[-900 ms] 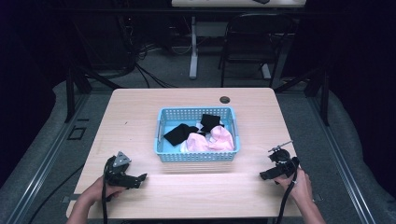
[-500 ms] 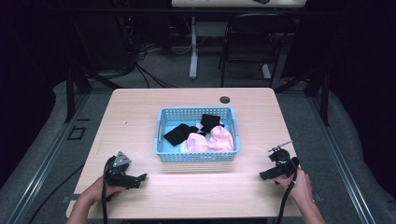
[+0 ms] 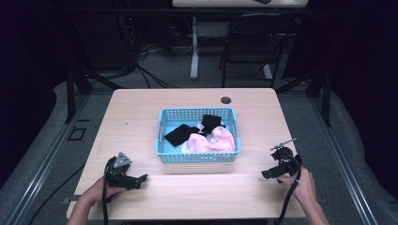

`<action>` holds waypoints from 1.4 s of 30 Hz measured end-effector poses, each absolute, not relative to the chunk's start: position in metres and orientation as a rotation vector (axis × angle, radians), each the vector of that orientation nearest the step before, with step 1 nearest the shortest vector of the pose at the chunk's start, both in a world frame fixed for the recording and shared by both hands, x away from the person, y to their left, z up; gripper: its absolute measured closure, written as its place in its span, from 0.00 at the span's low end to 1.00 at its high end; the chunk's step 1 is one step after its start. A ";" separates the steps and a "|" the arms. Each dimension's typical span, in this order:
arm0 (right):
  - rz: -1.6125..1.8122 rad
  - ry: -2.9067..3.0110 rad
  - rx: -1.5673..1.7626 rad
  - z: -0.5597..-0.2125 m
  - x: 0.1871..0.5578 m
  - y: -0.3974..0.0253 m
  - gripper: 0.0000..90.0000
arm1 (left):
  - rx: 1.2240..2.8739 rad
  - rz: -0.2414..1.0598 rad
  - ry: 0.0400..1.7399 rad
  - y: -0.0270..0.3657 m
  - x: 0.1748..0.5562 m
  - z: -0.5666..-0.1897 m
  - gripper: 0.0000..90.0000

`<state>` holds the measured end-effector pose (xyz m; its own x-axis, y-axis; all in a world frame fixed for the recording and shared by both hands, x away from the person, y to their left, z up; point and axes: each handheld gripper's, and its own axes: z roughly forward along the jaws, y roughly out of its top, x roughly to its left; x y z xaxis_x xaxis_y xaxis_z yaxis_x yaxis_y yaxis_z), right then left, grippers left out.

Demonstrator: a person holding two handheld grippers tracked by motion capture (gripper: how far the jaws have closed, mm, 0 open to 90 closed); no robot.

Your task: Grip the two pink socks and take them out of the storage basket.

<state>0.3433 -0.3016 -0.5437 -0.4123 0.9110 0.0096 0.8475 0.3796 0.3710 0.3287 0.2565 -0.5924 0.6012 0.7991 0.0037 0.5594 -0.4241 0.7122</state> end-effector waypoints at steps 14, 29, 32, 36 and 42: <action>0.560 2.447 1.468 -0.503 0.339 -0.284 0.00 | 2.144 0.453 1.071 0.256 0.328 -0.592 0.00; 0.548 2.509 1.357 -0.462 0.348 -0.258 0.00 | 2.144 0.454 1.071 0.256 0.328 -0.592 0.00; 0.549 2.518 1.336 -0.454 0.351 -0.252 0.00 | 2.144 0.453 1.072 0.256 0.328 -0.592 0.00; 0.541 2.530 1.293 -0.443 0.355 -0.244 0.00 | 2.145 0.454 1.071 0.256 0.328 -0.592 0.00; 0.568 2.538 1.245 -0.425 0.365 -0.229 0.00 | 2.145 0.453 1.071 0.256 0.328 -0.592 0.00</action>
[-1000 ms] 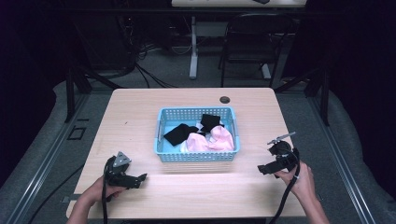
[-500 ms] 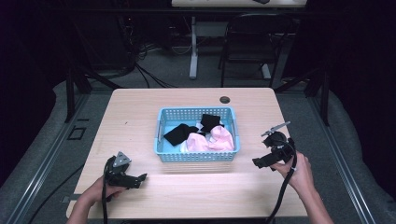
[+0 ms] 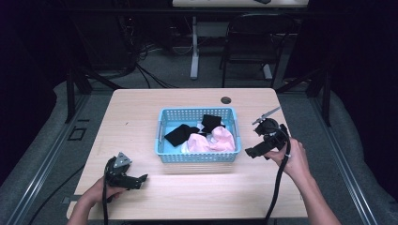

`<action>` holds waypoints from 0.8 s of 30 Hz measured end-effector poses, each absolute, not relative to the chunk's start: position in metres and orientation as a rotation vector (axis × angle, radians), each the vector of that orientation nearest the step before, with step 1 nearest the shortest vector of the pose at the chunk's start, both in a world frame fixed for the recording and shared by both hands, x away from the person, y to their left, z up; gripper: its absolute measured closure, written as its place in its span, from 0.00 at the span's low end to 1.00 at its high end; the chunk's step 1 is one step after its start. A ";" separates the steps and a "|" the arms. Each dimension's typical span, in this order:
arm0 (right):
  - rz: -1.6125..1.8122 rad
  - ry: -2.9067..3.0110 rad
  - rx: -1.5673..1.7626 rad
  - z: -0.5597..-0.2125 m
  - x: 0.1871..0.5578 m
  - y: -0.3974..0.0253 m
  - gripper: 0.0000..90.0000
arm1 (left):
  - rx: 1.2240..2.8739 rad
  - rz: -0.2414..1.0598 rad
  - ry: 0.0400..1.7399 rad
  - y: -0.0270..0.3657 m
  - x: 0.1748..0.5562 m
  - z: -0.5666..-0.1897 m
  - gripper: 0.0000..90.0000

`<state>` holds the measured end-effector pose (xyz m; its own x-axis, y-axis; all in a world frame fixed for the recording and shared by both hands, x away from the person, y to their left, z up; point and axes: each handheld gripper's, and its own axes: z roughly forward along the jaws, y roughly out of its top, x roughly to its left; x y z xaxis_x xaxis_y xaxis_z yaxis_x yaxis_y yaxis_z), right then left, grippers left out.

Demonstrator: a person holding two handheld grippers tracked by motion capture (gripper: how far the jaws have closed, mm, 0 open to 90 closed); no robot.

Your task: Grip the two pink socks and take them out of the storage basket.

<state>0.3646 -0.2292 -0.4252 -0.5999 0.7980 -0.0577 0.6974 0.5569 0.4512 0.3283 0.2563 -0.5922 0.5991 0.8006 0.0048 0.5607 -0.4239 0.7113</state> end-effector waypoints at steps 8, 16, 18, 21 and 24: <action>0.577 2.561 1.181 -0.408 0.378 -0.209 0.00 | 2.145 0.453 1.071 0.256 0.328 -0.592 0.00; 0.574 2.594 1.126 -0.400 0.391 -0.191 0.00 | 2.145 0.453 1.071 0.256 0.328 -0.592 0.00; 0.577 2.607 1.113 -0.399 0.395 -0.186 0.00 | 2.145 0.453 1.071 0.256 0.328 -0.592 0.00; 0.573 2.631 1.097 -0.400 0.401 -0.179 0.00 | 2.145 0.453 1.071 0.256 0.328 -0.592 0.00; 0.567 2.669 1.075 -0.404 0.409 -0.170 0.00 | 2.144 0.452 1.072 0.256 0.328 -0.592 0.00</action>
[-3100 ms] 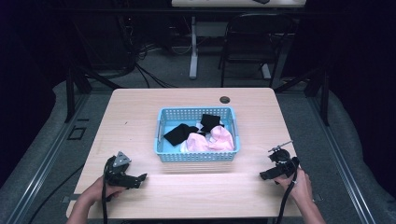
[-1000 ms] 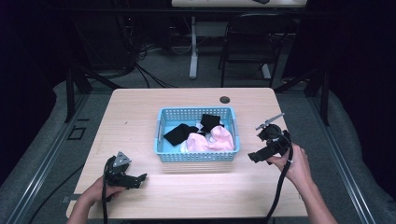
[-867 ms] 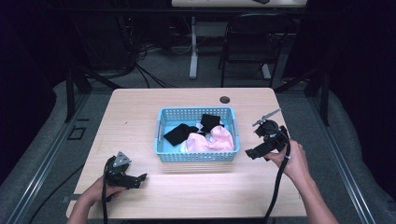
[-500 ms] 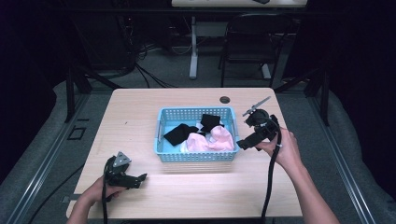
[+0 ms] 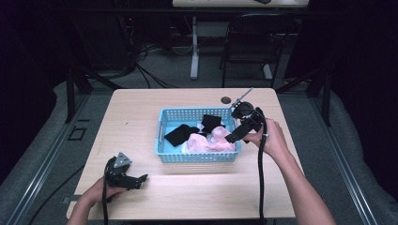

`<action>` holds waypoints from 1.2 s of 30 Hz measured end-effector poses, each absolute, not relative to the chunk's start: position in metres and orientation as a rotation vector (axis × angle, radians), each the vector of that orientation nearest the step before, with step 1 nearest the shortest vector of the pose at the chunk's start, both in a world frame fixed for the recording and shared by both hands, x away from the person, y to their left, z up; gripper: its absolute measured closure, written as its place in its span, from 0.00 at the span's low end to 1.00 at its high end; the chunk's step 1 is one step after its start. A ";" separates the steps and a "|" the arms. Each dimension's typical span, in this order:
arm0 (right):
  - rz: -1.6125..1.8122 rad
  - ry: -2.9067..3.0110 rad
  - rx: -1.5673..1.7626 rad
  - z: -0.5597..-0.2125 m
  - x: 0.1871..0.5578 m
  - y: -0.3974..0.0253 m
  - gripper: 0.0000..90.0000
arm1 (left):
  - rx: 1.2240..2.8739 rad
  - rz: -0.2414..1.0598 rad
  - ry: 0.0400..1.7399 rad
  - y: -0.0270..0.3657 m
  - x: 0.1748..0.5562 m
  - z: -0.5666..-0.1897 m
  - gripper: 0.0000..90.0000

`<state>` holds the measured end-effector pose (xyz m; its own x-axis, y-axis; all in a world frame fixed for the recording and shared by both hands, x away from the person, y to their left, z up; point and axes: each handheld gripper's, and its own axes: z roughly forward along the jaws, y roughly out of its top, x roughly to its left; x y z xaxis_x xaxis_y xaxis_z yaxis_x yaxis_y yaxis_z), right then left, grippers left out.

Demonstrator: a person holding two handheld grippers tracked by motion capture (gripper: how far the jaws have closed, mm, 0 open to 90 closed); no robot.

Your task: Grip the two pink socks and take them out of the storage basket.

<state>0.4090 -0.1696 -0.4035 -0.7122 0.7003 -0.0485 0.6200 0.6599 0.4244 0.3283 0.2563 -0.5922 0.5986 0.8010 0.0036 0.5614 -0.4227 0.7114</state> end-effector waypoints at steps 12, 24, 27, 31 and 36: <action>0.548 2.771 1.064 -0.426 0.439 -0.144 0.00 | 2.145 0.452 1.071 0.256 0.328 -0.592 0.00; 0.472 2.859 1.077 -0.452 0.464 -0.128 0.00 | 2.145 0.452 1.071 0.256 0.328 -0.592 0.00; 0.443 2.858 1.078 -0.457 0.469 -0.126 0.01 | 2.145 0.452 1.071 0.256 0.328 -0.592 0.00; 0.414 2.866 1.090 -0.464 0.475 -0.123 0.06 | 2.145 0.452 1.071 0.256 0.328 -0.592 0.00; 0.351 2.859 1.075 -0.470 0.481 -0.119 0.15 | 2.144 0.452 1.072 0.256 0.328 -0.592 0.00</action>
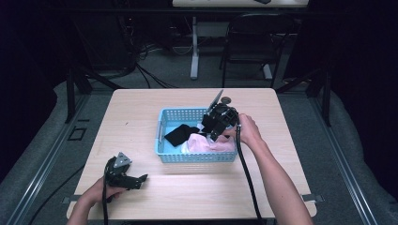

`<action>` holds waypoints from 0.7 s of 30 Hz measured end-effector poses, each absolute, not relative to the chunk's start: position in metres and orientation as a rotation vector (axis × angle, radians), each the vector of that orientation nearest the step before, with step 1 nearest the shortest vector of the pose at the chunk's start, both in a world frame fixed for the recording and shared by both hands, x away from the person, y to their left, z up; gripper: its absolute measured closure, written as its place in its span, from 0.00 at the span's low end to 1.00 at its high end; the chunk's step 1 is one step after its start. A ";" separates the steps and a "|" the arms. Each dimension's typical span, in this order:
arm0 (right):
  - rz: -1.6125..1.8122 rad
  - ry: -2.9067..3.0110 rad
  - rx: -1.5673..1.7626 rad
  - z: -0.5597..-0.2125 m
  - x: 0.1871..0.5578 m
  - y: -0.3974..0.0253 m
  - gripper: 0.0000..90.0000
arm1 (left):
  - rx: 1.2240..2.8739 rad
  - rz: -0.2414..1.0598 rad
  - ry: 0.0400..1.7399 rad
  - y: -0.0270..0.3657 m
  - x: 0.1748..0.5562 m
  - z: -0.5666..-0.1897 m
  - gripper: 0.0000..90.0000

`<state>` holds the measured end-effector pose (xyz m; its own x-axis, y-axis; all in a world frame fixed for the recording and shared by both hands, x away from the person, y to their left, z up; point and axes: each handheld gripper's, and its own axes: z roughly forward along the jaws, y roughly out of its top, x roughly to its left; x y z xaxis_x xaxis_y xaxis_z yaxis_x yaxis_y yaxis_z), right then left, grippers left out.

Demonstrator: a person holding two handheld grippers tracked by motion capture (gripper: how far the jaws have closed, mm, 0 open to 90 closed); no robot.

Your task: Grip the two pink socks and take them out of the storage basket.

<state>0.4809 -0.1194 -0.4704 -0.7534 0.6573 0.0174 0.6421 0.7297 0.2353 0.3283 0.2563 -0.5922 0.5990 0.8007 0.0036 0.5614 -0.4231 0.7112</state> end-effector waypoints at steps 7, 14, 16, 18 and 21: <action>0.250 2.865 1.083 -0.485 0.483 -0.118 0.29 | 2.145 0.452 1.071 0.256 0.328 -0.592 0.00; 0.136 2.837 1.069 -0.499 0.482 -0.117 0.52 | 2.145 0.452 1.072 0.256 0.328 -0.592 0.00; 0.108 2.829 1.061 -0.499 0.482 -0.117 0.60 | 2.145 0.452 1.071 0.256 0.328 -0.592 0.00; 0.092 2.816 1.062 -0.500 0.483 -0.116 0.67 | 2.145 0.453 1.071 0.256 0.328 -0.592 0.00; 0.087 2.817 1.074 -0.500 0.483 -0.117 0.78 | 2.145 0.452 1.071 0.256 0.328 -0.592 0.00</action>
